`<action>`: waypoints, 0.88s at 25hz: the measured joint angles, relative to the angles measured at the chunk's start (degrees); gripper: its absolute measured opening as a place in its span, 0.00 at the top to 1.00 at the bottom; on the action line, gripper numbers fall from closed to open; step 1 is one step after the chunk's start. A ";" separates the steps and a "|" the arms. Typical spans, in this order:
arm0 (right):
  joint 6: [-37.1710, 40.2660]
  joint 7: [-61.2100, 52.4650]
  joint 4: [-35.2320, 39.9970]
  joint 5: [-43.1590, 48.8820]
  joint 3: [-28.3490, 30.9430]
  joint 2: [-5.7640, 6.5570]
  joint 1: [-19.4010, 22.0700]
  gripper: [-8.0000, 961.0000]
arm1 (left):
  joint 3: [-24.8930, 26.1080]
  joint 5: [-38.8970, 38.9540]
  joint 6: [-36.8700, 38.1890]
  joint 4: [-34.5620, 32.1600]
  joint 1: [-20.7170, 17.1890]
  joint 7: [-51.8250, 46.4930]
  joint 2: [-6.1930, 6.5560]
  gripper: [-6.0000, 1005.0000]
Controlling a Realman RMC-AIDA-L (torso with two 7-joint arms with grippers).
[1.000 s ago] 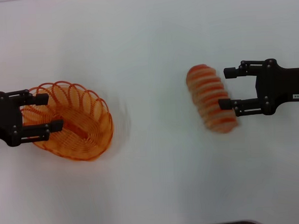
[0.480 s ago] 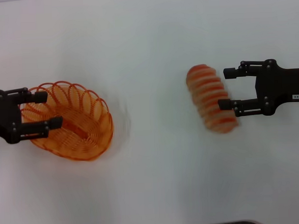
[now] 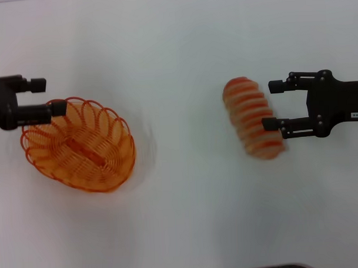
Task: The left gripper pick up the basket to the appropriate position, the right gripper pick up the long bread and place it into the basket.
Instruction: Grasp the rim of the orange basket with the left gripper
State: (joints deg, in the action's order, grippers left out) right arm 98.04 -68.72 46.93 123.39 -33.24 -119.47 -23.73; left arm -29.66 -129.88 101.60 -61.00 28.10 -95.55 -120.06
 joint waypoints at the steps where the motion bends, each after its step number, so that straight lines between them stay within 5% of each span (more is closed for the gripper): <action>1: -0.04 0.03 0.00 0.00 -0.03 0.00 0.00 0.15 | -0.04 -0.04 -0.05 -0.45 0.43 -1.28 0.18 0.25; 12: -0.05 0.25 0.27 -0.27 -0.25 0.21 -0.46 0.15 | -2.06 -9.45 -1.58 -6.13 7.30 -20.52 3.39 0.25; 22: -0.43 0.35 0.08 -0.04 -0.26 0.27 -1.61 0.15 | -14.54 -24.09 -1.63 -8.42 12.30 -35.04 3.01 0.25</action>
State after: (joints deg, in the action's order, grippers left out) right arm 97.61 -68.37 47.01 123.35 -33.49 -119.20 -25.34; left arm -44.20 -153.97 99.97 -69.42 40.40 -130.59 -117.05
